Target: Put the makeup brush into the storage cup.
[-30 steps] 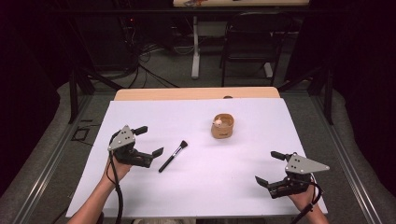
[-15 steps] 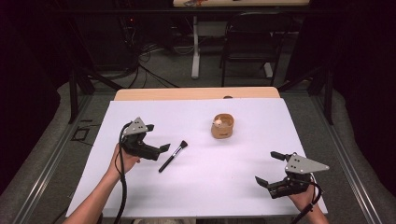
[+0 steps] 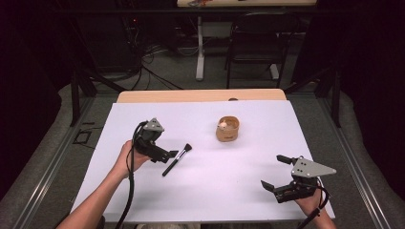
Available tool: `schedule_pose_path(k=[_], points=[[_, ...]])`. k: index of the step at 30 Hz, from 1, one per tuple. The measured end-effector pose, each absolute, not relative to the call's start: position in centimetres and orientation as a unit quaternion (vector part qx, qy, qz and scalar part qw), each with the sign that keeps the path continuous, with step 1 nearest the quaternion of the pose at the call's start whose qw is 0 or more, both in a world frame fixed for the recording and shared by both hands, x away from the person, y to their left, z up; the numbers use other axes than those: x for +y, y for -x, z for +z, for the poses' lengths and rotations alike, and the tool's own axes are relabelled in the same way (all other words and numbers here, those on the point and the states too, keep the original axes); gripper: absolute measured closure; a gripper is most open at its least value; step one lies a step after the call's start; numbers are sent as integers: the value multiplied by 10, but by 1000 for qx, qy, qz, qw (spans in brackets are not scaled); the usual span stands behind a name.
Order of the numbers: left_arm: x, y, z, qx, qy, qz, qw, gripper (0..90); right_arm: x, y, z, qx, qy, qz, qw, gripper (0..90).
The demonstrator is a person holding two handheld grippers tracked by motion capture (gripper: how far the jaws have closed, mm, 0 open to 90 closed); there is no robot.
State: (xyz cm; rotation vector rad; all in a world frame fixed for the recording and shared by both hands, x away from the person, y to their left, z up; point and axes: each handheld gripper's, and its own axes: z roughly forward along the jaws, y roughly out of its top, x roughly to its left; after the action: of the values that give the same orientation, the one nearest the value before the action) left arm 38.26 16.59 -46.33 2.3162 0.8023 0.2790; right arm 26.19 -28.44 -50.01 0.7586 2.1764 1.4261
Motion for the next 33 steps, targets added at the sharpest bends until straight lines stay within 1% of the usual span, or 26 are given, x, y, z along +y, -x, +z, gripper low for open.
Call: schedule_pose_path(k=[6,11,23,26,27,29,33], points=[[162,-386,-467,321,-895,92,296,0,-284,-262,-500,786,-274,513,212,0],[158,-388,-470,326,-902,90,267,0,-284,-262,-501,786,-275,511,211,0],[146,-390,-482,338,-911,77,222,9,-285,-262,-501,787,-275,509,212,0],[144,-391,-486,334,-914,68,218,80,-285,-262,-501,788,-275,509,212,0],[143,-391,-488,334,-915,64,217,133,-285,-262,-501,788,-274,508,213,1],[142,-391,-492,334,-917,58,211,161,-285,-262,-501,788,-275,508,213,1],[140,-392,-499,337,-919,48,197,282,-285,-262,-501,789,-273,508,213,2]])
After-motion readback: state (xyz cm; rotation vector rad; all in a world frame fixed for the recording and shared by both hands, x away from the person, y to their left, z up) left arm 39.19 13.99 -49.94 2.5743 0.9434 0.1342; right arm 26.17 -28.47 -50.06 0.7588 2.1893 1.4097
